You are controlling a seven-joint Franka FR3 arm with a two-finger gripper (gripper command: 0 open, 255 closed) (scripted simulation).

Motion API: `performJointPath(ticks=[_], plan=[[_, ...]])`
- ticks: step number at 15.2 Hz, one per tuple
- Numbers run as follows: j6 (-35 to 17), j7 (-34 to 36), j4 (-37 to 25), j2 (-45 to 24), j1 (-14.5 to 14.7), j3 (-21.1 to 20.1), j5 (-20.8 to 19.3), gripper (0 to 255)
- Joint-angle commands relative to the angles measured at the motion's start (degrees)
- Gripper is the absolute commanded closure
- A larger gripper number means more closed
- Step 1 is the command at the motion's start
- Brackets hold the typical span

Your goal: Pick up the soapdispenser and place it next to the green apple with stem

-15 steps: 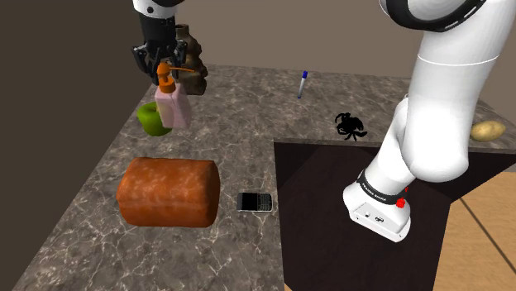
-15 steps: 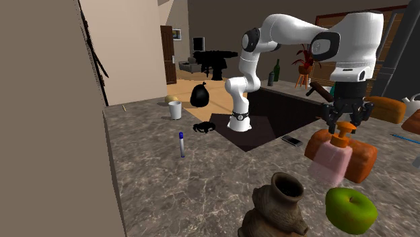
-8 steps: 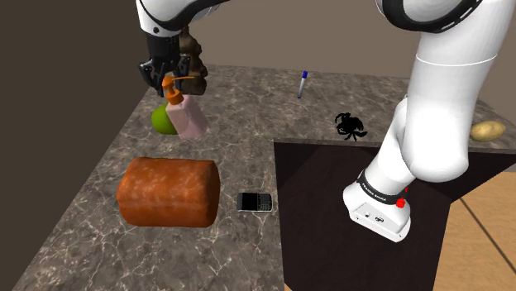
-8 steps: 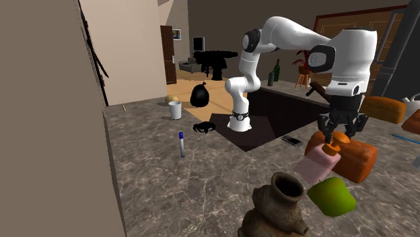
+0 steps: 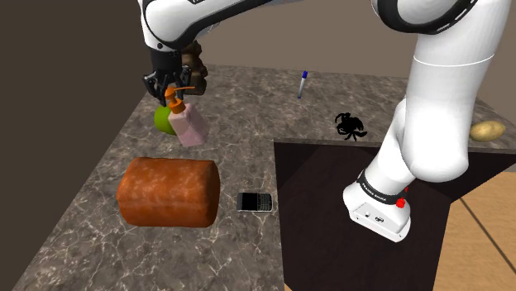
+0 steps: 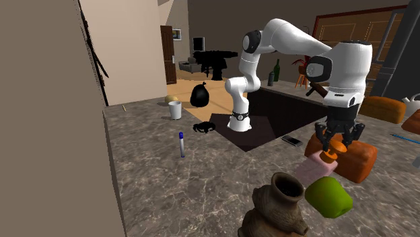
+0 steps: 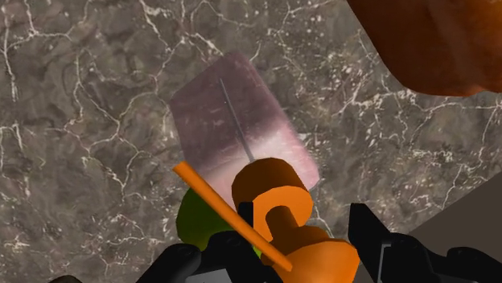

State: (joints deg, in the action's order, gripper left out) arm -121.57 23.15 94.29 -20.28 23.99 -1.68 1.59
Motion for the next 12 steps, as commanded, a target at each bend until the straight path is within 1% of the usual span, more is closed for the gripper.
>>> performJointPath(ticks=[1, 5, 6, 11, 12], plan=[[-0.2, 0.0, 0.1, -0.2, 0.0, 0.0, 0.0, 255], [-0.2, 0.0, 0.1, -0.2, 0.0, 0.0, 0.0, 255], [-0.2, 0.0, 0.1, -0.2, 0.0, 0.0, 0.0, 0], [-0.2, 0.0, 0.1, -0.2, 0.0, 0.0, 0.0, 0], [1.4, 0.0, -0.6, 0.7, -0.1, 0.0, 0.0, 0]])
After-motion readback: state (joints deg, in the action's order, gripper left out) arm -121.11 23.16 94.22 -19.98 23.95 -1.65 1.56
